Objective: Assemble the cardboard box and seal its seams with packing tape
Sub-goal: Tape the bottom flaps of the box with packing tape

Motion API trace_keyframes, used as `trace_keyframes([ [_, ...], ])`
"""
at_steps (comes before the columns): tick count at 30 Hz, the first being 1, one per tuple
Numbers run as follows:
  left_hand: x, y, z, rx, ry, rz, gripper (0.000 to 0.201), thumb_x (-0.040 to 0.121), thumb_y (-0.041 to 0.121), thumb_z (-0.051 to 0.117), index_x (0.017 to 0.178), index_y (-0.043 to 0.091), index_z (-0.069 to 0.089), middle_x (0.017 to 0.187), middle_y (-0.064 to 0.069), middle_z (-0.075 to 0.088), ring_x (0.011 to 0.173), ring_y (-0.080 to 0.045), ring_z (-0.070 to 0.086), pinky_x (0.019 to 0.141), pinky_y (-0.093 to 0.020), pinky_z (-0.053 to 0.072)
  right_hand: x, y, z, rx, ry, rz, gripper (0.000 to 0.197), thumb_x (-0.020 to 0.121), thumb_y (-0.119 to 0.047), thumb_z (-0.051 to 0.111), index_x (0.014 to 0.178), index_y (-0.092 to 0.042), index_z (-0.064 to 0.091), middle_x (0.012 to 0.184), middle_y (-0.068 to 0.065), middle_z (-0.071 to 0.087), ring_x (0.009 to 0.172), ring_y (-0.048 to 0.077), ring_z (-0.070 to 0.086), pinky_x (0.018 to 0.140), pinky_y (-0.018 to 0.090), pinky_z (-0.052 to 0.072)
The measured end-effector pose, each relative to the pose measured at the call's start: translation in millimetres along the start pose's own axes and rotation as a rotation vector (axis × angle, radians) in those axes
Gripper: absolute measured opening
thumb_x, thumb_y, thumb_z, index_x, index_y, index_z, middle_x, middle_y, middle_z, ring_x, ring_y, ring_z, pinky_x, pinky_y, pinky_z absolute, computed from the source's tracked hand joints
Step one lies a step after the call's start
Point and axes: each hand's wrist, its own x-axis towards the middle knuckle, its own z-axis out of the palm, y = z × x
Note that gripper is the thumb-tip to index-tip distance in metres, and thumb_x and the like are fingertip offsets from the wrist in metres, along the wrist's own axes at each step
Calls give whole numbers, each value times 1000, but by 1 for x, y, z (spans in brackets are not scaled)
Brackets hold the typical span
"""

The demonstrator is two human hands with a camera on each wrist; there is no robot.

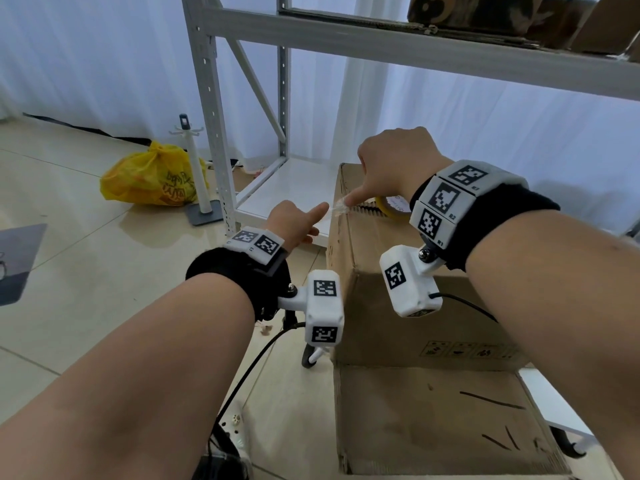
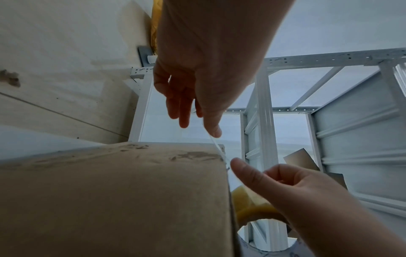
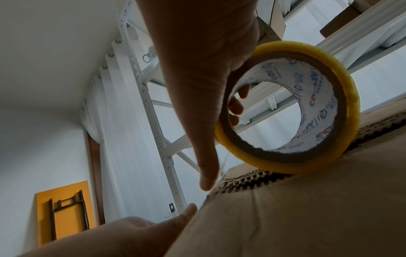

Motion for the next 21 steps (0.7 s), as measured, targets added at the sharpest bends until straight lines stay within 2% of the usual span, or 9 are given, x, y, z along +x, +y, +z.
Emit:
trace_keyframes([
  [5,0,1,-3,43,30,20,50,93,46,51,107,-1,55,98,-8,71,59,-7,56,48,-20,36,-1,-1,-3,-28,-34,-7,59,66,-76,63,66,-22,40,70,-3,51,77,21,54,77,35,39],
  [8,-1,0,-4,96,31,41,51,92,47,52,105,-2,58,97,-8,71,58,-6,55,49,-20,34,-1,-2,-4,-44,-37,-10,59,65,-77,63,67,-22,42,70,-3,53,77,21,55,77,35,40],
  [10,-2,1,-6,163,33,56,57,89,53,53,99,-2,63,87,-6,70,57,-6,54,48,-19,32,-2,-2,-5,-53,-46,-12,59,66,-78,63,68,-22,42,71,-3,52,79,21,54,79,36,40],
  [13,-6,4,-8,301,23,77,64,83,63,53,83,1,67,64,0,59,55,-8,51,49,-20,30,-4,-4,-6,-68,-59,-19,58,67,-77,62,76,-22,47,72,-3,51,82,21,52,83,38,40],
  [15,-7,5,-6,359,4,78,64,82,65,52,78,3,64,63,-1,58,57,-12,52,51,-21,33,-4,-4,-6,-70,-54,-23,58,67,-77,62,82,-21,51,73,-4,52,82,21,53,83,38,41],
  [18,-4,6,-5,459,-8,118,67,82,69,48,75,3,58,71,-9,58,63,-19,54,59,-25,39,-4,-3,-6,-49,-55,-25,59,67,-76,63,85,-21,53,74,-4,53,82,20,53,83,39,41],
  [21,-6,10,-7,575,8,161,67,83,70,44,59,7,46,60,-6,49,53,-16,47,58,-27,39,-4,0,-5,-8,-55,-24,60,66,-76,63,90,-21,56,79,-3,57,85,20,55,84,39,41],
])
